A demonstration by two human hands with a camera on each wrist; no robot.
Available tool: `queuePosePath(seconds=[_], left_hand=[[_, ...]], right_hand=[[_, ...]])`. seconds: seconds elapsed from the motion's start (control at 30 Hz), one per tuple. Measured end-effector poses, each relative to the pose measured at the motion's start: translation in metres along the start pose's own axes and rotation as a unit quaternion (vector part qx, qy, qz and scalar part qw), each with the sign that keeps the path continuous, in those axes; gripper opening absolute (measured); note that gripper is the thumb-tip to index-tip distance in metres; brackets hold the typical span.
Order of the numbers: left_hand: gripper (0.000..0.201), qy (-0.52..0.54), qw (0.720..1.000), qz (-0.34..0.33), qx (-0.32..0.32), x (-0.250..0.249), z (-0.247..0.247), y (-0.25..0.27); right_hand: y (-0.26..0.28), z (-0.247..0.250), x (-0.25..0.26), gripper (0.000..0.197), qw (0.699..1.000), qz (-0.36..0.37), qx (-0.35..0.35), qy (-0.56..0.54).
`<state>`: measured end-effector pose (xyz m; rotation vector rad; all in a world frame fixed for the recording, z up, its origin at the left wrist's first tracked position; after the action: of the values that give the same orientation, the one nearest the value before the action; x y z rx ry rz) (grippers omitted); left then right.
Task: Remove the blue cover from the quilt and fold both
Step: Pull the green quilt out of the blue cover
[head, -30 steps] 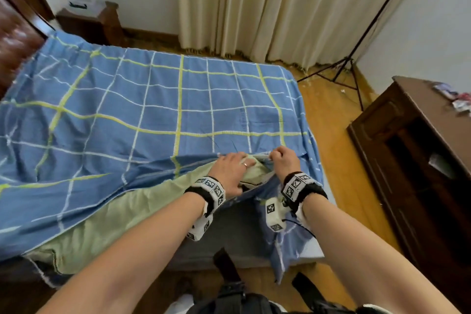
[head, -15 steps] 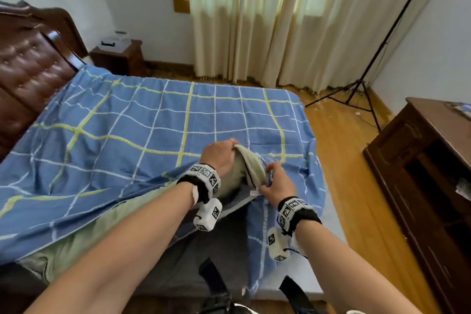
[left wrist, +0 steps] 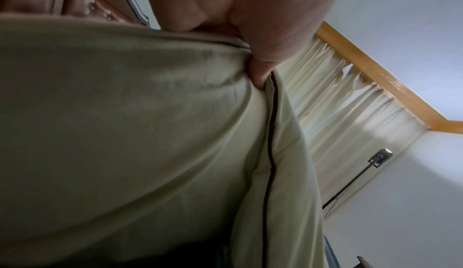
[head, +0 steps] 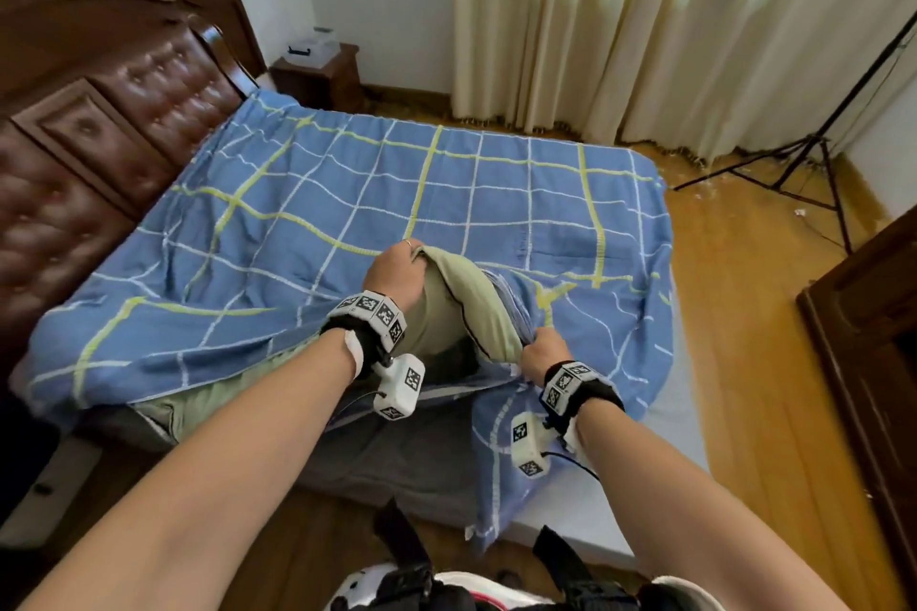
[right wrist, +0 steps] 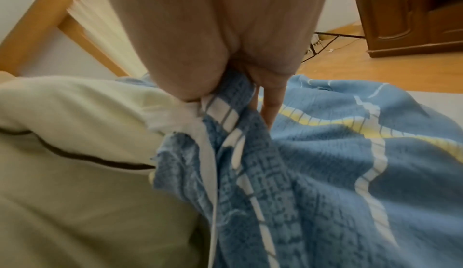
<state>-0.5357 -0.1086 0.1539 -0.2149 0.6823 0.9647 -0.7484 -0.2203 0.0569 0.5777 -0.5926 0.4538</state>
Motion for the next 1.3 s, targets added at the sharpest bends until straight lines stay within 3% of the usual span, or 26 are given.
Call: queuePosePath(seconds=[0.1, 0.2, 0.3, 0.37, 0.43, 0.47, 0.53, 0.57, 0.63, 0.73, 0.87, 1.0, 1.13, 1.23, 1.3], left_hand=[[0.031, -0.04, 0.998, -0.037, 0.028, 0.002, -0.001, 0.0], [0.055, -0.143, 0.976, -0.158, 0.035, -0.003, -0.011, 0.006], [0.071, -0.312, 0.897, -0.308, 0.055, -0.006, -0.036, 0.024], [0.073, -0.4, 0.843, -0.358, 0.038, -0.006, -0.047, 0.03], [0.061, -0.422, 0.803, -0.42, 0.028, -0.012, -0.055, 0.037], [0.049, -0.402, 0.797, -0.452, 0.016, -0.018, -0.056, 0.04], [0.028, -0.343, 0.812, -0.473, 0.004, -0.03, -0.054, 0.044], [0.026, -0.313, 0.831, -0.46, 0.015, -0.034, -0.053, 0.045], [0.03, -0.255, 0.869, -0.421, 0.036, -0.04, -0.051, 0.043], [0.023, -0.216, 0.91, -0.353, 0.02, -0.052, -0.036, 0.034], [0.02, -0.225, 0.943, -0.244, 0.004, -0.049, -0.008, 0.012], [0.019, -0.201, 0.967, -0.155, -0.007, -0.038, 0.004, 0.004], [0.02, -0.146, 0.985, -0.083, 0.03, -0.042, -0.01, 0.008], [0.019, -0.156, 0.981, -0.085, 0.071, -0.063, -0.031, 0.026], [0.015, -0.186, 0.977, -0.074, 0.07, -0.076, -0.043, 0.039]], right_hand=[[0.002, 0.002, 0.005, 0.023, 1.0, -0.003, -0.023, -0.01], [0.004, 0.006, 0.016, 0.014, 0.998, 0.008, -0.06, -0.029], [0.008, 0.011, 0.031, 0.012, 0.995, 0.029, -0.084, -0.033], [0.014, 0.012, 0.041, 0.011, 0.995, 0.041, -0.084, -0.024], [0.02, 0.01, 0.045, 0.01, 0.996, 0.04, -0.081, -0.017], [0.023, 0.008, 0.045, 0.009, 0.996, 0.039, -0.082, -0.013], [0.029, 0.008, 0.042, 0.006, 0.995, 0.029, -0.097, -0.01], [0.032, 0.009, 0.039, 0.009, 0.993, 0.026, -0.113, -0.005], [0.038, 0.015, 0.032, 0.023, 0.989, 0.018, -0.141, 0.032], [0.045, 0.021, 0.013, 0.041, 0.986, -0.018, -0.12, 0.114], [0.038, 0.021, -0.017, 0.044, 0.988, -0.055, -0.106, 0.102], [0.021, 0.018, -0.028, 0.058, 0.995, -0.062, -0.061, 0.055], [0.003, 0.023, -0.019, 0.062, 0.997, -0.007, -0.035, -0.069], [0.007, 0.026, -0.013, 0.085, 0.992, 0.02, 0.019, -0.123], [0.005, 0.024, -0.019, 0.11, 0.987, 0.025, 0.045, -0.15]])
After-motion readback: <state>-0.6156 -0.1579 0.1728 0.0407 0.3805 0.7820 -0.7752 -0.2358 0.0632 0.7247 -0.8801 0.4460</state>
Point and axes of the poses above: each hand's wrist, its own y-axis away from the middle knuckle, its own z-axis out of the back of the hand, x = y × z, the point moved 5 cm from there along -y, towards the middle knuckle, and after that the axes turned 6 degrees about z, right-handed, at the moved point
